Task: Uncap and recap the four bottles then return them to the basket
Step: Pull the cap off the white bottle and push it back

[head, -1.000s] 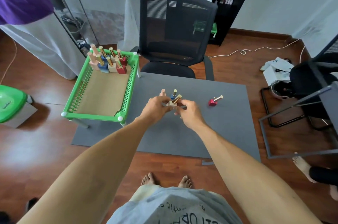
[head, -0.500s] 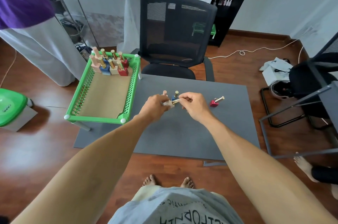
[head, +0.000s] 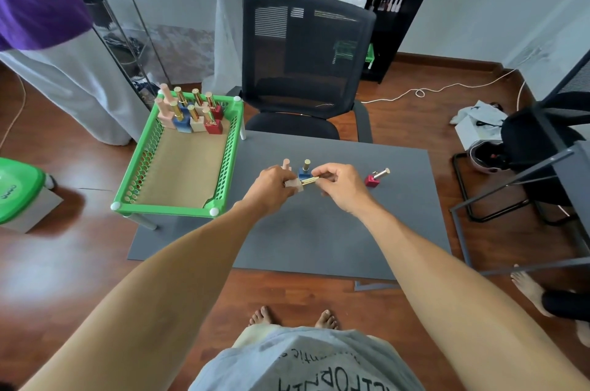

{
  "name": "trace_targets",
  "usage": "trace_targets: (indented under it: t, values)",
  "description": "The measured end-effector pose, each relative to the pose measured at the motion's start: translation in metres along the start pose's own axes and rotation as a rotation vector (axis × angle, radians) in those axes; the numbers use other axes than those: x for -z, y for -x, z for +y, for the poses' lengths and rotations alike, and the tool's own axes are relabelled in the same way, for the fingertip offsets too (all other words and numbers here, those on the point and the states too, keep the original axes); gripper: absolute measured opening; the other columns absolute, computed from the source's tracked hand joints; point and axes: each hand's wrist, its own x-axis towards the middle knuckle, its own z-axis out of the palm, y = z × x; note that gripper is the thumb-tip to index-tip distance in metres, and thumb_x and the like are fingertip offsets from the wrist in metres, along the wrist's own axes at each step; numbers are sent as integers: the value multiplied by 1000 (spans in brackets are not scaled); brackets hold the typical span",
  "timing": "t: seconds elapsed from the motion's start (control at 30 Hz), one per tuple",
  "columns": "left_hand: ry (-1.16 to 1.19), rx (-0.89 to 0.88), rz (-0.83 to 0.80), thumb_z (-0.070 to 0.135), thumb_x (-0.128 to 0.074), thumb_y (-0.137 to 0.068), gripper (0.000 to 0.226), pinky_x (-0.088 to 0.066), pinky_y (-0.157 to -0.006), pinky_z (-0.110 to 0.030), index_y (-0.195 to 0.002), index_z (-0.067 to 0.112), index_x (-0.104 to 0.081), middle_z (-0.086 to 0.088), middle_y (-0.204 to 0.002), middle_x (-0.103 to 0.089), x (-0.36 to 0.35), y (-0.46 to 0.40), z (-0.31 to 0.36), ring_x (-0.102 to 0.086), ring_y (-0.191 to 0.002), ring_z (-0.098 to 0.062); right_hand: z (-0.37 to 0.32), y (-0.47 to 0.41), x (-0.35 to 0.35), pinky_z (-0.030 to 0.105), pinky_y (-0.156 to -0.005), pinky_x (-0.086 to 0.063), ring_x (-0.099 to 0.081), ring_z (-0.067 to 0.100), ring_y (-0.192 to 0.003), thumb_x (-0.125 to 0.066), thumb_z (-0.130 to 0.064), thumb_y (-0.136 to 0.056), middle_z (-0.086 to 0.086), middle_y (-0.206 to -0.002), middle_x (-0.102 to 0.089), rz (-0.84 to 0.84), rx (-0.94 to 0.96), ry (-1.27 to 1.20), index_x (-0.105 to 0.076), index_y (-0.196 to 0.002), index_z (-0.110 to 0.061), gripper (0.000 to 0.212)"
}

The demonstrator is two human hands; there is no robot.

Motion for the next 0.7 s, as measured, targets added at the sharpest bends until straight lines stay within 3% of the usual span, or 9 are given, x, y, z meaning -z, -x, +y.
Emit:
trace_targets:
  t: [0.13, 0.27, 0.37, 0.47, 0.63, 0.7]
  values:
    - [15, -19, 24, 21, -73, -87, 7, -51, -73, -40, -89, 15, -71, -7, -87, -60, 0, 0, 0, -58, -80, -27, 2, 0, 1, 24, -60, -59, -71, 8, -66, -68, -16, -98, 7, -84, -77, 13, -34, -13, -74, -97, -14, 6]
    - [14, -41, 26, 22, -73, -86, 7, -52, -73, -43, -88, 16, -70, -8, -88, -59, -1, 0, 0, -58, -80, -28, 1, 2, 0, 25, -56, -55, -68, 6, -58, -64, -26, -101, 5, -75, -76, 26, -62, -35, -74, -91, -12, 19]
    - [15, -36, 29, 22, -72, -87, 6, -51, -75, -43, -88, 16, -70, -8, -89, -60, -1, 0, -1, -57, -81, -29, -1, 5, 1, 31, -61, -58, -73, 9, -67, -68, -27, -98, 5, -82, -78, -7, -71, -36, -71, -113, -17, 18]
    - [2, -35, 39, 23, -72, -88, 6, -50, -73, -39, -91, 18, -71, -7, -89, -59, 0, -2, -2, -57, -82, -28, -1, 7, 3, 37, -68, -59, -76, 13, -75, -68, -17, -97, 3, -86, -78, -70, -55, 13, -63, -127, -27, 32]
    - [-6, -31, 33, 25, -72, -89, 9, -48, -72, -39, -95, 18, -73, -7, -90, -58, 0, -3, -1, -55, -81, -27, -1, 6, 4, 24, -63, -53, -75, 9, -72, -63, -16, -102, 2, -91, -78, -41, -66, 26, -71, -111, -17, 12]
    - [-5, -28, 33, 23, -73, -88, 8, -49, -73, -40, -93, 18, -72, -7, -89, -59, 0, -3, -1, -56, -81, -27, -1, 6, 4, 15, -57, -49, -72, 6, -66, -60, -19, -103, 2, -85, -78, -37, -64, 30, -72, -103, -14, 14]
